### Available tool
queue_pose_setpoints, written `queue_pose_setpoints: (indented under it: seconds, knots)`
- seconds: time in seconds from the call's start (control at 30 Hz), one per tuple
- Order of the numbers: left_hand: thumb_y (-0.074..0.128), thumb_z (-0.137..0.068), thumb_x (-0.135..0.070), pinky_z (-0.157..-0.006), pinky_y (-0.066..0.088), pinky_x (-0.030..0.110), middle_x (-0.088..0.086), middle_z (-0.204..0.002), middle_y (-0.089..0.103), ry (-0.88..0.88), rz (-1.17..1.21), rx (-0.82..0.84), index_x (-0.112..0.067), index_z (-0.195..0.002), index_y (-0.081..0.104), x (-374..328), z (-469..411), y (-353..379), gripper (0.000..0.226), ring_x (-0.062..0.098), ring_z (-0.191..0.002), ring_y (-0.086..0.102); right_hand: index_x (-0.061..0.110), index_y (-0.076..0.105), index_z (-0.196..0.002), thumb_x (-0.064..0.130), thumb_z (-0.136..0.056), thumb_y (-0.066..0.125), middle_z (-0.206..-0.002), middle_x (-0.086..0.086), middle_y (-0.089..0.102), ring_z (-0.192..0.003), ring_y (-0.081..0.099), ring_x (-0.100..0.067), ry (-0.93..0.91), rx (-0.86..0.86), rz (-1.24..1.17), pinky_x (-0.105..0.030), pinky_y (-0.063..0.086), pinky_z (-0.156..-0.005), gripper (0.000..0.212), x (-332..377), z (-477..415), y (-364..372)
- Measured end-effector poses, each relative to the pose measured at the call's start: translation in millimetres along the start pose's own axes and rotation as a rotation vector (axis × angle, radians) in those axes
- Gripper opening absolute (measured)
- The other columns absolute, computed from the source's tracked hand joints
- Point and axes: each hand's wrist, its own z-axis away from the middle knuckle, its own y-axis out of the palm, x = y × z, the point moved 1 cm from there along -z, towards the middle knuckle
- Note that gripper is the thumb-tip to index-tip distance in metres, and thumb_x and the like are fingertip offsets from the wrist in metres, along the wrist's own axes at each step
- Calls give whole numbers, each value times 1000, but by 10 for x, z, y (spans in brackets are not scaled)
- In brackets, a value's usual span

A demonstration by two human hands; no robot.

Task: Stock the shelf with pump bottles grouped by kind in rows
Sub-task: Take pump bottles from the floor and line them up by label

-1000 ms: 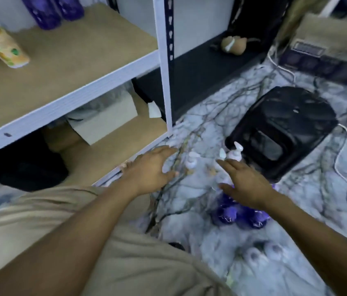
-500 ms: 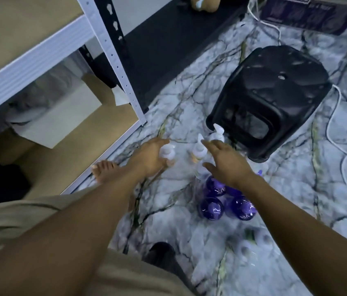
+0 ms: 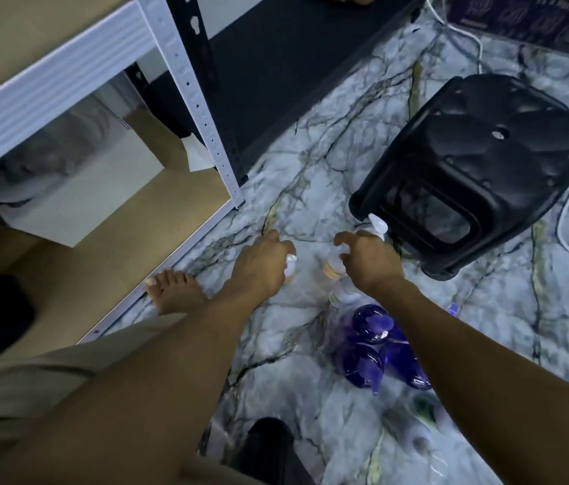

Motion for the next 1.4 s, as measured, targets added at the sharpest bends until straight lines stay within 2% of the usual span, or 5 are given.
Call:
queue_pose_setpoints:
  seconds: [0.37,0.7,0.83,0.97,1.4]
  knots:
    - [59,-90,-6,-92,45,33,10,-124,52,-63,129,-97,-15,-123,67,21,396,-389,35,30,-116,55,31,68,-119,17,-89,59,-99,0,67,-99,64,-25,-135,-105,67,-42,28,-114,35,270,373,-350]
    - [66,-88,-13,-76,39,23,5,-111,65,-73,86,-339,-12,-115,71,216,1314,-1554,27,19,-97,59,38,64,-126,27,-92,57,-112,3,66,-111,60,-23,-365,-139,132,-51,17,-119,36,1247,906,-1360]
    - [66,-88,-17,-72,46,32,3,-98,60,-123,44,-483,-7,-107,70,358,1838,-2074,21,19,-87,57,43,64,-103,27,-87,59,-88,10,62,-107,62,-21,-466,-234,109,-50,24,-114,24,1749,1098,-1700]
    - [69,-87,-21,-79,48,33,2,-105,66,-132,53,-641,-23,-109,73,465,2402,-2571,23,20,-93,60,41,67,-121,31,-89,61,-112,6,70,-113,61,-18,-559,-294,62,-49,22,-117,34,2283,1224,-2017]
    - [68,-92,-33,-68,51,23,-7,-84,71,-227,131,-948,-29,-98,73,717,3774,-3696,9,6,-73,66,33,73,-118,25,-88,67,-96,8,69,-104,64,-23,-804,-381,-181,-42,45,-101,32,3847,1459,-2823]
